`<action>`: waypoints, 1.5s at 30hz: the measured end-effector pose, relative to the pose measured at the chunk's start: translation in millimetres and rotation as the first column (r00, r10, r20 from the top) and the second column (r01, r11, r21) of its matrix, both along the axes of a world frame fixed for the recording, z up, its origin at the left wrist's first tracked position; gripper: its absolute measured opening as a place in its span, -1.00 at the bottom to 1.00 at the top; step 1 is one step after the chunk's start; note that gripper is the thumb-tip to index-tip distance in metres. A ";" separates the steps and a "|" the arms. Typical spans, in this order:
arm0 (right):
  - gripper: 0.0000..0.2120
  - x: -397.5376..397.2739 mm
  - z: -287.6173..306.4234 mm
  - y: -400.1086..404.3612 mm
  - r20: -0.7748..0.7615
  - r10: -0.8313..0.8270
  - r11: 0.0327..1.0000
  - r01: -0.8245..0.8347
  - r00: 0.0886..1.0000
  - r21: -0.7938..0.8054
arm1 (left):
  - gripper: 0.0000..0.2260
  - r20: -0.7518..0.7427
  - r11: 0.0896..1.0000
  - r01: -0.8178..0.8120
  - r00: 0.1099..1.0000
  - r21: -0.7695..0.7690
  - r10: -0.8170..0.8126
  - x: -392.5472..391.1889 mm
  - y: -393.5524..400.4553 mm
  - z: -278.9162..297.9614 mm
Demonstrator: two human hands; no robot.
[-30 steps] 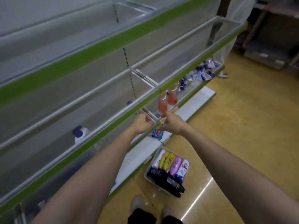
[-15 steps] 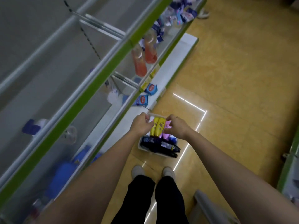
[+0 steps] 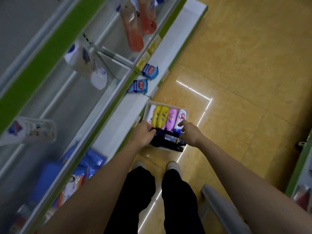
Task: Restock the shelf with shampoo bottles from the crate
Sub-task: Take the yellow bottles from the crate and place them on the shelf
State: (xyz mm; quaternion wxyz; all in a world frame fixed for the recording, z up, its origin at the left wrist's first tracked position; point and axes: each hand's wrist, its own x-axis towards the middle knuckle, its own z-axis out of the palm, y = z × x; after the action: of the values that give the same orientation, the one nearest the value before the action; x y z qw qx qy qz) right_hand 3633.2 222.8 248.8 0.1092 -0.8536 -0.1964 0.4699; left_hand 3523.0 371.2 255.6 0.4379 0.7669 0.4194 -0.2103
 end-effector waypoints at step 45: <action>-0.49 60.0 -395.0 81.3 0.490 0.666 0.703 -0.693 0.562 -0.162 | -0.58 -0.223 0.943 0.270 0.948 0.197 -0.225 100.0 50.6 -423.9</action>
State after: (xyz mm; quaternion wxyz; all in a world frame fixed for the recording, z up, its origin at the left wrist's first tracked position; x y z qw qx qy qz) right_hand 3693.1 304.0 -146.2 -0.1157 -0.8012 -0.5424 0.2249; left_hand 3622.9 421.8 -168.3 0.2746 0.8336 0.3815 -0.2902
